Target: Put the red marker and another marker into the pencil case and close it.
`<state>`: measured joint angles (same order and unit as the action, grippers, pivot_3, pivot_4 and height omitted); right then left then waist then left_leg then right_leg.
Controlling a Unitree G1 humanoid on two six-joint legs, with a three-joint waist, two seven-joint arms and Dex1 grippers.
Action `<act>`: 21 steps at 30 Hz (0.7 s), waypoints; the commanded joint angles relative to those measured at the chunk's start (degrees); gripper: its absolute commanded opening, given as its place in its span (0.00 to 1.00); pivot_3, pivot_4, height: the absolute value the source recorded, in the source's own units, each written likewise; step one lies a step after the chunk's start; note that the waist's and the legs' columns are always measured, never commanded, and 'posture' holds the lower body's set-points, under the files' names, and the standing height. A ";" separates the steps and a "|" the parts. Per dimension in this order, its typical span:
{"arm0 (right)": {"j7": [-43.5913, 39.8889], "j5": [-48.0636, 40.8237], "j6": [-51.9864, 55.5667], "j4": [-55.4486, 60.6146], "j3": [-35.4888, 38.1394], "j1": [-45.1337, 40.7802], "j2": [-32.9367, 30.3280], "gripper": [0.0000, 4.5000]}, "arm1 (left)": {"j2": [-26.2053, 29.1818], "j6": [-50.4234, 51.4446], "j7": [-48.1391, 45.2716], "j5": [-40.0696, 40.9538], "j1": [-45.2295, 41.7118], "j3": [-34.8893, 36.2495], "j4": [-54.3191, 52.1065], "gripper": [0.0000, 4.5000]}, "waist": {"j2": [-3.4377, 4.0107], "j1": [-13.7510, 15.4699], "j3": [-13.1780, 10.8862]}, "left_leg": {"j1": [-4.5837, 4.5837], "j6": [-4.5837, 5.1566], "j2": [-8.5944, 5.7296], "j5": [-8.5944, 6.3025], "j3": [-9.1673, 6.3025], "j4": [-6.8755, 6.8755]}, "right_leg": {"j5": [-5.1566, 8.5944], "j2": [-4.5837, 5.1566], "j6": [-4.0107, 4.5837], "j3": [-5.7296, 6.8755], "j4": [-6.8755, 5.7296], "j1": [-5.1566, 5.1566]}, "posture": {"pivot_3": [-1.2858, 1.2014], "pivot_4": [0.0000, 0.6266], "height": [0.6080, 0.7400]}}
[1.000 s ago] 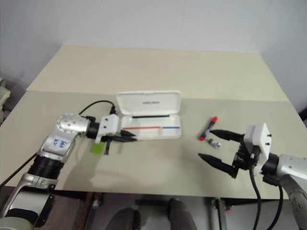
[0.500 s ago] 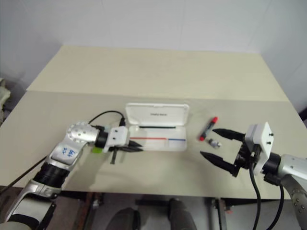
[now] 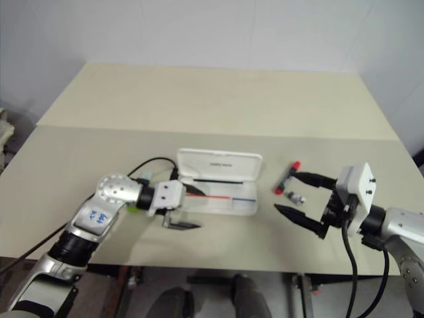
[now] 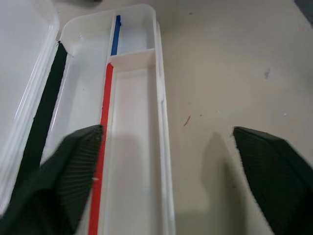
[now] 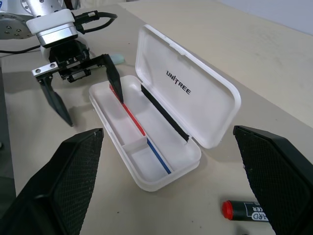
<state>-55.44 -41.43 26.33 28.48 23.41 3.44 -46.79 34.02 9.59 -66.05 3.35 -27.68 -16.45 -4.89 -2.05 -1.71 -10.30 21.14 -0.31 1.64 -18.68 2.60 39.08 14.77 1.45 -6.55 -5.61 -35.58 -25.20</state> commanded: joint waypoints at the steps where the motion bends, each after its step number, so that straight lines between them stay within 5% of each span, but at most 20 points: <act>1: -0.63 0.16 -0.47 -0.09 0.57 -0.58 -1.16 1.00 | 0.84 2.41 0.93 2.51 1.36 2.06 -6.09 0.99 | 0.00 0.04 0.00 | -0.01 0.00 0.01 0.00 0.00 0.00 | 0.00 0.00 0.00 0.00 0.00 0.00 | 0.52 0.24 1.00; 13: 1.63 -0.37 2.85 -1.12 -0.78 -2.02 -1.94 1.00 | 0.24 13.63 5.48 18.70 4.97 14.44 -20.31 0.99 | 0.00 -0.06 0.00 | -0.02 0.00 0.02 0.00 0.01 0.00 | 0.00 0.01 0.00 -0.01 -0.01 0.00 | 0.52 0.24 1.00; 21: 19.61 5.50 8.52 -1.68 -5.48 -8.69 4.12 1.00 | -2.29 16.35 13.12 25.40 4.11 22.21 -18.78 0.99 | 0.00 -0.09 0.00 | -0.03 -0.01 -0.01 0.02 0.03 0.02 | -0.02 0.02 -0.02 -0.05 -0.02 0.01 | 0.52 0.24 1.00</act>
<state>-40.24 -37.89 33.07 26.43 18.50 -3.98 -42.79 32.02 25.73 -54.27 26.39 -22.62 3.78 -23.47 -2.05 -1.80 -10.30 21.11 -0.33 1.63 -18.66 2.64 39.09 14.75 1.48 -6.58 -5.67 -35.59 -25.20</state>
